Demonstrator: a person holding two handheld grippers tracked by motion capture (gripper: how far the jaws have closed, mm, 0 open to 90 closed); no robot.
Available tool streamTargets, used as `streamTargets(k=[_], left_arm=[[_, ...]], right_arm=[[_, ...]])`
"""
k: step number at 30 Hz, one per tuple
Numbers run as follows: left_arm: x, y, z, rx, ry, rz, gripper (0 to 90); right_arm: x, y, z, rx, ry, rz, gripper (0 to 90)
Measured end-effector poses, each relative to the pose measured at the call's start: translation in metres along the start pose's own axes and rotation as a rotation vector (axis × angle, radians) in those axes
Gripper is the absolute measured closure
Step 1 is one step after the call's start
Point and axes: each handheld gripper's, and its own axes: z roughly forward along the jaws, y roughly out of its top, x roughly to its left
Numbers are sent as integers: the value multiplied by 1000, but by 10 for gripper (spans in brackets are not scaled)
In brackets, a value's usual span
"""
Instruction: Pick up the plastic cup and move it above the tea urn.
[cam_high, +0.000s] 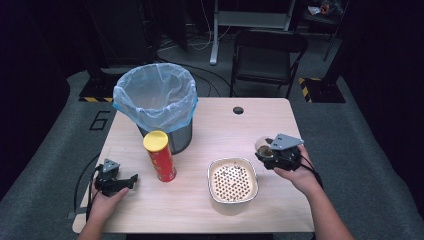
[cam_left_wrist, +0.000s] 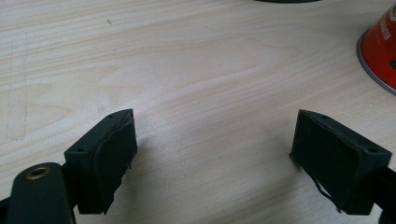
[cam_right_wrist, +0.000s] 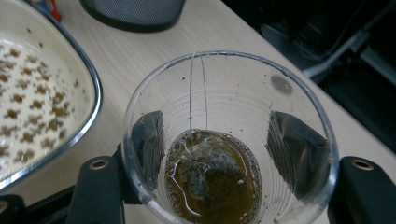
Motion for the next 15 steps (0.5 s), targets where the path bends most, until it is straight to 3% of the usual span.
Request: streamTargets(k=[7, 11, 15], left_arm=[[0, 0, 0, 1, 0, -1, 137], [0, 0, 0, 1, -1, -2, 136], [0, 0, 0, -1, 1, 0, 137]], right_arm=[[0, 31, 11, -27, -1, -209, 365], [4, 42, 16, -66, 45, -285, 365], [9, 47, 20, -81, 44, -332, 365]])
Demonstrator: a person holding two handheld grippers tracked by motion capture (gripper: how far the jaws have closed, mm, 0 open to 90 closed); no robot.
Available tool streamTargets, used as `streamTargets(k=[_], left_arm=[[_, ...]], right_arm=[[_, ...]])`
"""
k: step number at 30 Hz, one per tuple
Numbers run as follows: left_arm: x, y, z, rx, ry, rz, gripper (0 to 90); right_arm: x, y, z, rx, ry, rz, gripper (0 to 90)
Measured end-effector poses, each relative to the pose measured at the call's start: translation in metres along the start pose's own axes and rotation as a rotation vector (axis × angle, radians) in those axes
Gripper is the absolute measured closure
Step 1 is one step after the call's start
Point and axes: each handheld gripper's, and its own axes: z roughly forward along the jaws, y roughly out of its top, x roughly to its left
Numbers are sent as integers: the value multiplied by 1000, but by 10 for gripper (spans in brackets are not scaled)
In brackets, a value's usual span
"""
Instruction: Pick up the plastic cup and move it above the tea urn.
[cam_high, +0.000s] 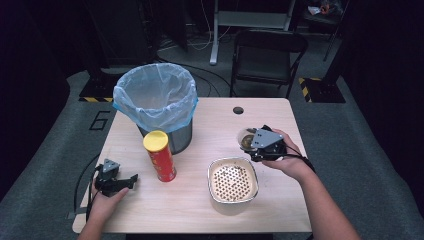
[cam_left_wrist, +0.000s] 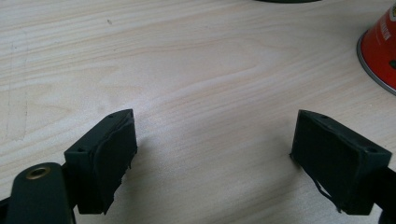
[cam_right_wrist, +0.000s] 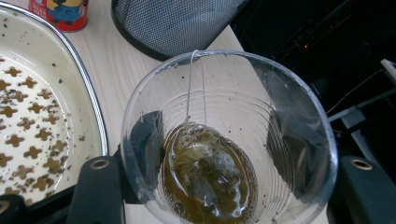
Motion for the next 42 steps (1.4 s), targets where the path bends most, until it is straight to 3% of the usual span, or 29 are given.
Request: streamTargets(k=[8, 17, 25, 33, 39, 42], left_arm=[[0, 0, 0, 0, -1, 0, 136], [0, 0, 0, 0, 0, 0, 136], [0, 0, 0, 2, -1, -2, 136], [0, 0, 0, 0, 0, 0, 136], [0, 0, 0, 2, -1, -2, 137], [0, 0, 0, 2, -2, -2, 137]], right_arm=[[12, 1, 8, -28, -31, -94, 365], [15, 1, 9, -68, -40, -113, 366], [24, 7, 7, -89, -51, -191, 367], [35, 11, 8, -72, -105, -306, 368], [47, 15, 7, -48, -145, -438, 368], [53, 17, 8, -33, -171, -529, 367]])
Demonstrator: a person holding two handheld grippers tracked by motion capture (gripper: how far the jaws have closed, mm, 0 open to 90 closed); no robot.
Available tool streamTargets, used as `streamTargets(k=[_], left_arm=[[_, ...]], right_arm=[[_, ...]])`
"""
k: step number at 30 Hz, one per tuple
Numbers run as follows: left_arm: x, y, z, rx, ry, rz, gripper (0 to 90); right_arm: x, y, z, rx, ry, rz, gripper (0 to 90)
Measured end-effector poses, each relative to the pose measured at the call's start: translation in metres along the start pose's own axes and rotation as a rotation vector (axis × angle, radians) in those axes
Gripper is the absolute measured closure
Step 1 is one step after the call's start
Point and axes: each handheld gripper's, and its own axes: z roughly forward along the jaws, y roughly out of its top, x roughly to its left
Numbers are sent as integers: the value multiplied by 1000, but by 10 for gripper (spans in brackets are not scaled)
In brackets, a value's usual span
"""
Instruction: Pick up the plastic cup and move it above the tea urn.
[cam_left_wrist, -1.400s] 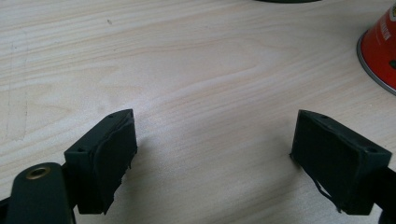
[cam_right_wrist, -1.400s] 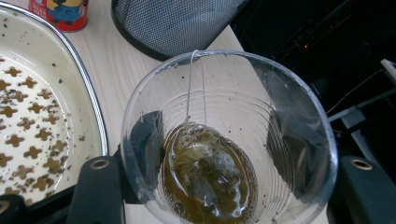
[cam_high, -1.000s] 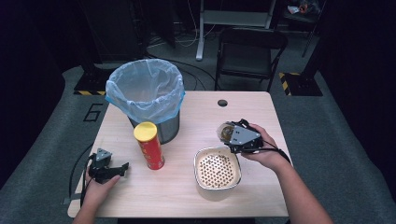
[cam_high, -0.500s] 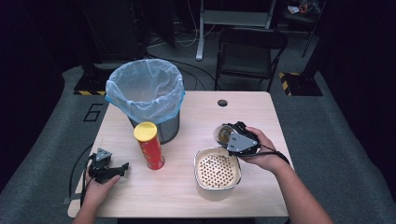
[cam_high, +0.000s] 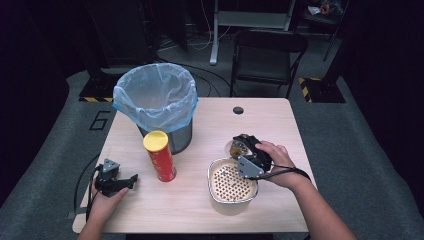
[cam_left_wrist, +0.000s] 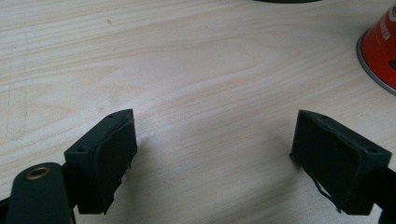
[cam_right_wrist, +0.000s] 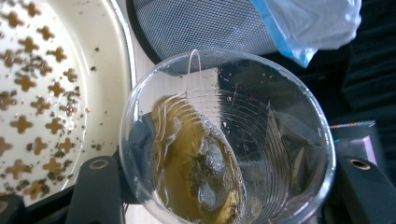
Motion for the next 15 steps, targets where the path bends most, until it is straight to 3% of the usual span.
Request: streamTargets(k=[5, 9, 11, 12, 15], left_arm=[[0, 0, 0, 0, 0, 0, 137], [0, 0, 0, -1, 0, -1, 137], [0, 0, 0, -1, 0, -1, 137], [0, 0, 0, -1, 0, -1, 137], [0, 0, 0, 1, -1, -3, 137]], right_arm=[[9, 12, -2, 34, -48, -176, 367], [20, 21, 0, 102, -81, -373, 367], [26, 24, 0, 136, -119, -475, 368], [27, 26, 1, 145, -135, -548, 368], [31, 32, -1, 171, -160, -663, 368]])
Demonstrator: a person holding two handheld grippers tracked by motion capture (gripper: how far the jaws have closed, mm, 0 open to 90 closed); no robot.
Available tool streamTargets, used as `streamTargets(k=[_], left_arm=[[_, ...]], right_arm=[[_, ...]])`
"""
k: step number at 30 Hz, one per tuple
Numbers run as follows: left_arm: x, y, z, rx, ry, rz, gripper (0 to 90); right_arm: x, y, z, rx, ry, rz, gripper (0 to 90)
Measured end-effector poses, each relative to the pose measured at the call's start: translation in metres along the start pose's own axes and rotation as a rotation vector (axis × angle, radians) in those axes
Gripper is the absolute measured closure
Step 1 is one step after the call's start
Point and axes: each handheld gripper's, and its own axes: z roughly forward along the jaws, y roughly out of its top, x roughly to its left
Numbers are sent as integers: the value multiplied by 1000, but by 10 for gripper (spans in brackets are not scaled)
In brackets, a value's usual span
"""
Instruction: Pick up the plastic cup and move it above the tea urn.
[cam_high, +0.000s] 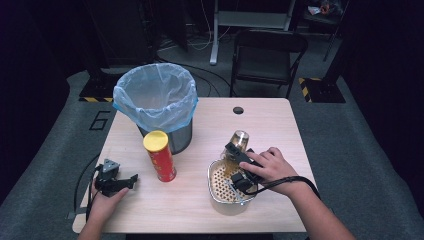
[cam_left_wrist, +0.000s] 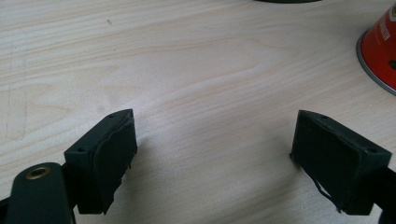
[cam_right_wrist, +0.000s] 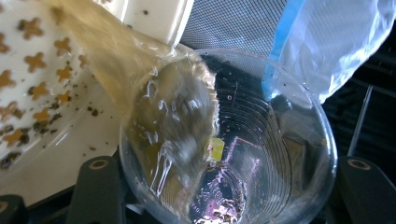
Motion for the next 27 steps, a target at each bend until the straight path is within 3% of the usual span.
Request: streamTargets(k=[3, 5, 8, 16, 18, 23, 24, 25, 26, 27], left_arm=[[0, 0, 0, 0, 0, 0, 137], [0, 0, 0, -1, 1, 4, 137], [0, 0, 0, -1, 1, 5, 137], [0, 0, 0, -2, 1, 3, 137], [0, 0, 0, -2, 1, 4, 137], [0, 0, 0, -2, 1, 5, 137], [0, 0, 0, -2, 1, 3, 137], [0, 0, 0, -2, 1, 4, 137], [0, 0, 0, -3, 1, 4, 137], [0, 0, 0, -1, 1, 5, 137]], right_arm=[[2, 5, -1, 11, 3, -55, 366], [3, 7, -2, 20, 3, -64, 365], [3, 7, -2, 26, -7, -46, 363], [1, 9, -3, 22, -22, -60, 360], [1, 10, -4, 34, 11, -84, 359], [1, 11, -4, 27, 7, -89, 358], [2, 11, -3, 21, 12, -80, 358], [8, 13, -1, -9, -15, 19, 358], [3, 12, -4, 26, 2, -75, 357], [3, 12, -4, 28, 3, -77, 357]])
